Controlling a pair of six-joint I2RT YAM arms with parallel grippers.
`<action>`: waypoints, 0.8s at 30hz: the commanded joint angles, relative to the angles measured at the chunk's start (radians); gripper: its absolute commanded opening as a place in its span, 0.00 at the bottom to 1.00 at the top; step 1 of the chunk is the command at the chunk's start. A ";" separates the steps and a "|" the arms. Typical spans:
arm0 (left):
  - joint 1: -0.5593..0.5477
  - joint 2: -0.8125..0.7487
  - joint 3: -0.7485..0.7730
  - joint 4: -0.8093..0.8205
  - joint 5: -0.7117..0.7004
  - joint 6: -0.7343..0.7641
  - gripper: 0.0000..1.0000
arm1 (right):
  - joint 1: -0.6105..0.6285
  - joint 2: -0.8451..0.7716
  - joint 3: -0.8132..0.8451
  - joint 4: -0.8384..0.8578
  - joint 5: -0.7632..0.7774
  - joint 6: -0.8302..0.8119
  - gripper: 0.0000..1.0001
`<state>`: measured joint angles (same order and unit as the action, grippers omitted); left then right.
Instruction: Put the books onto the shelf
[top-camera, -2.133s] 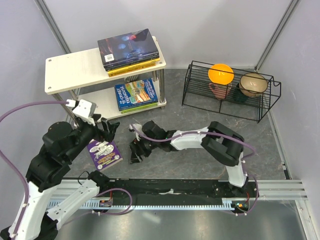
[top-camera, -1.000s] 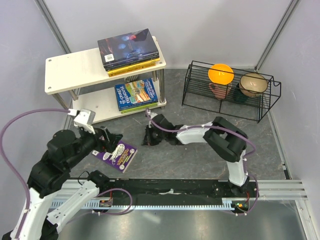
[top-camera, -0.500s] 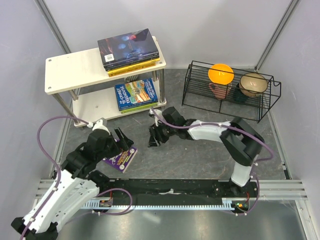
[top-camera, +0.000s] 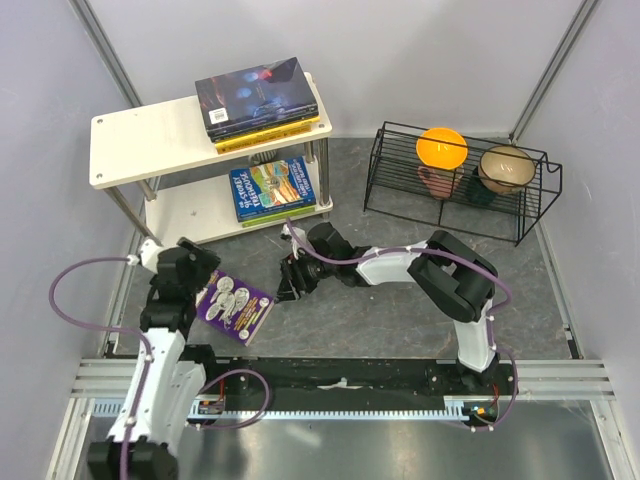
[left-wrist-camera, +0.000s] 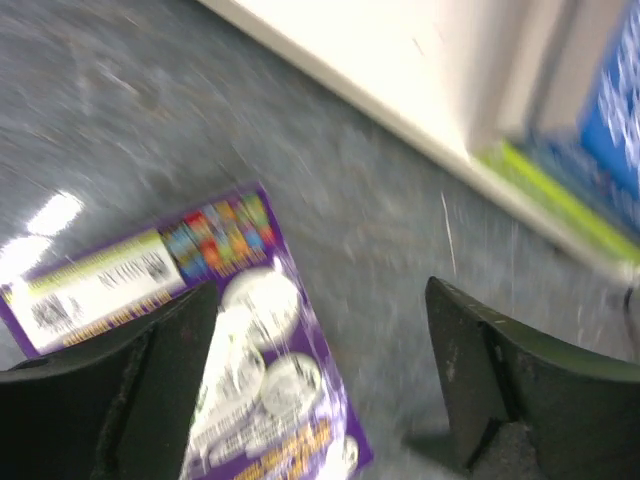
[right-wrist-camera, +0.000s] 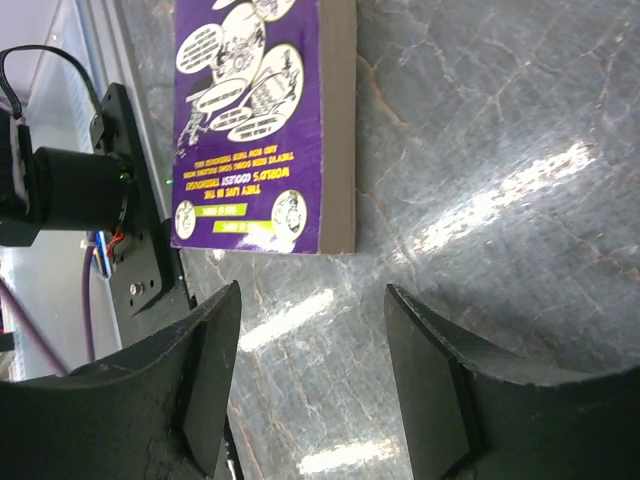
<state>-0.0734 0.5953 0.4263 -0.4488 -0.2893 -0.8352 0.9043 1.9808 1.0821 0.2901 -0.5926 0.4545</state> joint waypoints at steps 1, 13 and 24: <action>0.298 0.135 -0.032 0.201 0.226 0.022 0.86 | 0.004 -0.051 -0.027 0.086 -0.035 -0.008 0.67; 0.439 0.484 -0.040 0.177 0.214 -0.019 0.65 | -0.002 -0.095 -0.045 0.064 -0.021 -0.010 0.70; 0.283 0.354 -0.072 -0.028 0.411 -0.203 0.47 | -0.082 -0.261 -0.034 -0.227 -0.136 -0.413 0.80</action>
<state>0.3195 1.0267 0.3885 -0.3359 0.0280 -0.9222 0.8574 1.8168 1.0344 0.2070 -0.6315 0.3286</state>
